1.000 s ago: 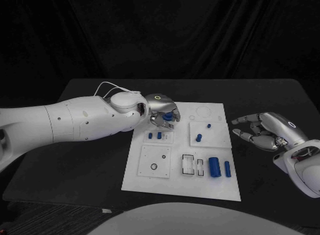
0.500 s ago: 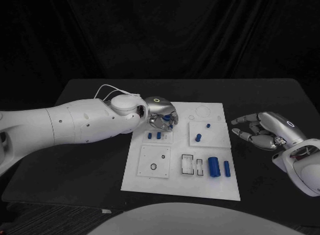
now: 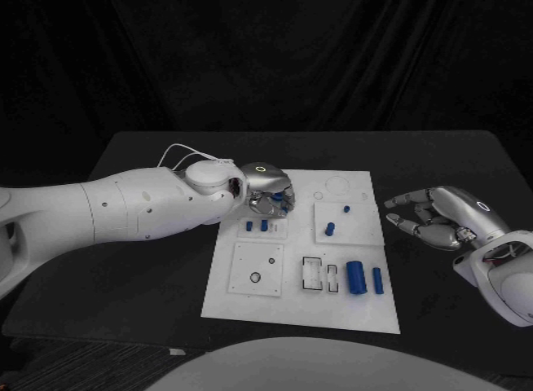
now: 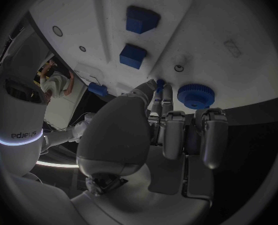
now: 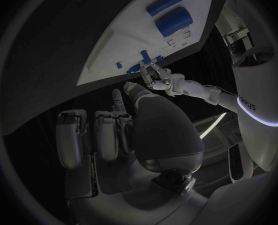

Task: Assemble the parts on the task board

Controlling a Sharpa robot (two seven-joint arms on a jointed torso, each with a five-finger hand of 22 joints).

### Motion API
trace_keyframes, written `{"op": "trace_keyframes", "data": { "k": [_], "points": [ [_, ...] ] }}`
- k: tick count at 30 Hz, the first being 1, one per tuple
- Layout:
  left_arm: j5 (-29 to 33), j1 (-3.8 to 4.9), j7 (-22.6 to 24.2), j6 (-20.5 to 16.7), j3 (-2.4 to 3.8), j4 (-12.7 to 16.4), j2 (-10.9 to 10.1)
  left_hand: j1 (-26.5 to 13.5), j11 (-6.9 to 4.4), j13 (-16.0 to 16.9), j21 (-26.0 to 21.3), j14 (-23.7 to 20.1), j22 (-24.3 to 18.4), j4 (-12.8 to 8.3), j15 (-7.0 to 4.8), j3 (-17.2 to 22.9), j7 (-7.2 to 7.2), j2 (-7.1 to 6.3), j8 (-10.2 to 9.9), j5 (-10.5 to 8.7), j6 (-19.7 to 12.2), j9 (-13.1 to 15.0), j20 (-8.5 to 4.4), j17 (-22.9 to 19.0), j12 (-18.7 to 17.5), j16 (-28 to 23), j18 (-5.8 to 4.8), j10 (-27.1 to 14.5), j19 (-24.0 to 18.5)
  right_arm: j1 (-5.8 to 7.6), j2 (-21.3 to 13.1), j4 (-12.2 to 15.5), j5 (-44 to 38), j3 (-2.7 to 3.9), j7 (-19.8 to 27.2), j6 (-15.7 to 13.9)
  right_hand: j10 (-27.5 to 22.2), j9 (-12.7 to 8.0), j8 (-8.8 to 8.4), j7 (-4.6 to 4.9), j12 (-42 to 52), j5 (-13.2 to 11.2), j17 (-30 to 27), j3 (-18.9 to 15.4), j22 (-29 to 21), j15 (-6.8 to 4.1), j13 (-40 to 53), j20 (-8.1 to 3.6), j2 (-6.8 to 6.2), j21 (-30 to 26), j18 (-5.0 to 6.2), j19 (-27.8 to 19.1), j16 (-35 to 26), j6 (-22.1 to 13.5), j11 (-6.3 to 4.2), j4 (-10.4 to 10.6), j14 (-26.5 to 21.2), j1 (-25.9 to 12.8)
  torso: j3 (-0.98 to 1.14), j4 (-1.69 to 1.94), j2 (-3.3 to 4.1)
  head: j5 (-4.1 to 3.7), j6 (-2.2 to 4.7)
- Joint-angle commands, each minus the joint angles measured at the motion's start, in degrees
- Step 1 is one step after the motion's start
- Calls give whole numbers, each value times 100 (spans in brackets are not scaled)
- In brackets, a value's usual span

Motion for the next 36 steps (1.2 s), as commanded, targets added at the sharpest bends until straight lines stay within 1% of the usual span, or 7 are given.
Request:
{"op": "trace_keyframes", "data": {
  "k": [1,11,17,20,28,31,36],
  "points": [
    [-8,-16,47,-68,5,-14,16,-2,-17,-61,-28,74,1353,-13,-44,57,57,2,-6,31,19,-13,-27,436,-48,-44,-7,62,210,3,1,1,-10,3,-9,33,597,-7,26,-6,15,36,1464,3,1494,24,1509,18,61,-19,-80,566,-3,50,17,32,586,11,1,-4,-1,2,0],
    [-8,-42,64,-41,5,-32,6,-14,-54,-195,-43,36,1348,-52,-69,154,109,-22,8,21,102,-12,-36,343,-110,-86,-3,195,197,3,0,-9,-10,3,-12,48,597,-5,31,-6,15,42,1465,5,1494,25,1509,18,64,-21,-80,565,-3,61,17,33,586,13,2,5,-2,-1,0],
    [-7,-48,118,-99,5,-33,0,56,-60,-393,-17,59,1359,-179,-77,303,163,-63,0,-103,165,-19,-43,331,-153,-95,-11,594,227,3,11,-18,-10,3,-12,68,597,-4,35,-6,15,48,1461,8,1494,25,1509,19,67,-20,-80,565,-4,73,17,33,586,17,1,5,-2,11,0],
    [-7,-50,183,-193,5,-29,-12,109,-64,-458,9,81,1368,-241,-73,360,199,-63,24,-109,237,-10,-41,351,-151,-88,-18,813,253,3,14,-23,-10,3,-11,78,597,-3,39,-6,15,51,1461,9,1493,26,1509,19,69,-22,-79,564,-4,83,18,32,586,19,1,1,0,15,0],
    [-8,-46,357,-678,6,133,-181,72,-11,-714,40,106,1380,-266,-36,423,263,-90,113,16,477,28,-23,356,-401,-86,-27,898,287,2,6,-30,-10,3,-6,105,597,-2,42,-6,15,52,1460,10,1493,26,1509,20,70,-22,-79,564,-5,91,18,33,585,20,3,14,-11,5,0],
    [-8,-5,350,-759,7,288,-307,34,-2,-778,30,93,1376,-257,-28,423,268,-120,99,33,475,21,-17,320,-464,-101,-25,904,279,2,11,-35,-10,3,-17,124,597,0,52,-5,15,57,1460,15,1494,27,1509,21,71,-21,-80,565,-5,115,19,28,585,30,6,10,-15,31,0],
    [-9,178,335,-772,8,503,-479,7,-6,-837,17,84,1371,-252,-27,432,262,-143,65,11,444,6,-11,292,-511,-114,-21,941,267,2,21,-43,-10,3,-36,152,597,1,55,-6,15,61,1464,18,1494,27,1509,21,71,-21,-80,565,-3,123,19,23,586,38,7,18,-4,69,0]
  ]
}}
